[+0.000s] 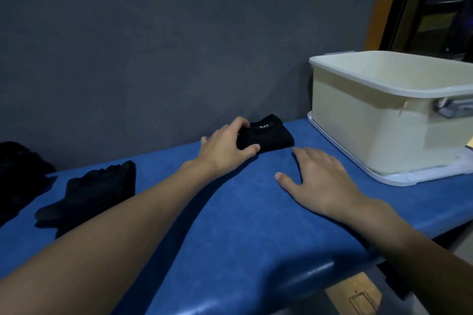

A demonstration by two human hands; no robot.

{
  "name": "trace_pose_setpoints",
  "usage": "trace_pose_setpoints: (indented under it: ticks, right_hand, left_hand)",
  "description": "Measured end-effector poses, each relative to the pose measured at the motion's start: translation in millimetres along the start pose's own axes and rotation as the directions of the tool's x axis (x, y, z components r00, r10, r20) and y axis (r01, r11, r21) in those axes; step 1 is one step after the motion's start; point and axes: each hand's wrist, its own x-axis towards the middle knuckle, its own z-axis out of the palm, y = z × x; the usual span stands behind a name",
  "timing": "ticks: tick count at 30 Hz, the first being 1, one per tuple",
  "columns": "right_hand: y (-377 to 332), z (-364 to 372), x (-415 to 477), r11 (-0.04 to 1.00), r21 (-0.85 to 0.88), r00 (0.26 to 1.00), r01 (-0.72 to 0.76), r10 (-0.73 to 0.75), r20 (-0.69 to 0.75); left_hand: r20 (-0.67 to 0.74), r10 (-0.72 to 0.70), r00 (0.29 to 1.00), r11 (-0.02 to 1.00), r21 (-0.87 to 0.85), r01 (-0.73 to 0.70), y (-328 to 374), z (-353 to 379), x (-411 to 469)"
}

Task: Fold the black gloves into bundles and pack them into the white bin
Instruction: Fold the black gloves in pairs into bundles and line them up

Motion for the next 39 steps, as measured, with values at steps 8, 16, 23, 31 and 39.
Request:
trace_pose_setpoints:
  ticks: [8, 16, 23, 31, 39]
  right_hand:
    - [-2.8, 2.4, 1.3, 1.0, -0.02, 1.0, -0.018, 0.018, 0.002]
    - [-4.8, 0.7, 0.1, 1.0, -0.024, 1.0, -0.01, 0.01, 0.012]
    - [-8.8, -1.7, 0.3, 1.0, 0.006, 0.999, -0.026, 0.026, 0.044]
    - [-59.6, -8.4, 1.8, 0.979, 0.16, 0.992, 0.129, -0.129, -0.011]
    - [-135.1, -1.4, -11.2, 0.893, 0.27, 0.928, 0.361, -0.373, -0.008]
  left_hand:
    - [-0.006, -0.014, 1.0, 1.0, -0.013, 0.013, -6.5, 12.8, 37.3]
    - [0.0, -0.005, 1.0, 1.0, -0.026, 0.005, -5.4, 11.2, 37.7]
    - [-0.015, 0.03, 0.999, 0.999, -0.015, -0.03, -2.5, -9.5, 15.0]
    - [0.002, 0.036, 0.999, 0.999, 0.013, -0.036, -11.4, -72.1, -49.9]
    - [-0.086, -0.064, 0.994, 0.973, 0.216, 0.081, -44.6, -151.9, -141.7]
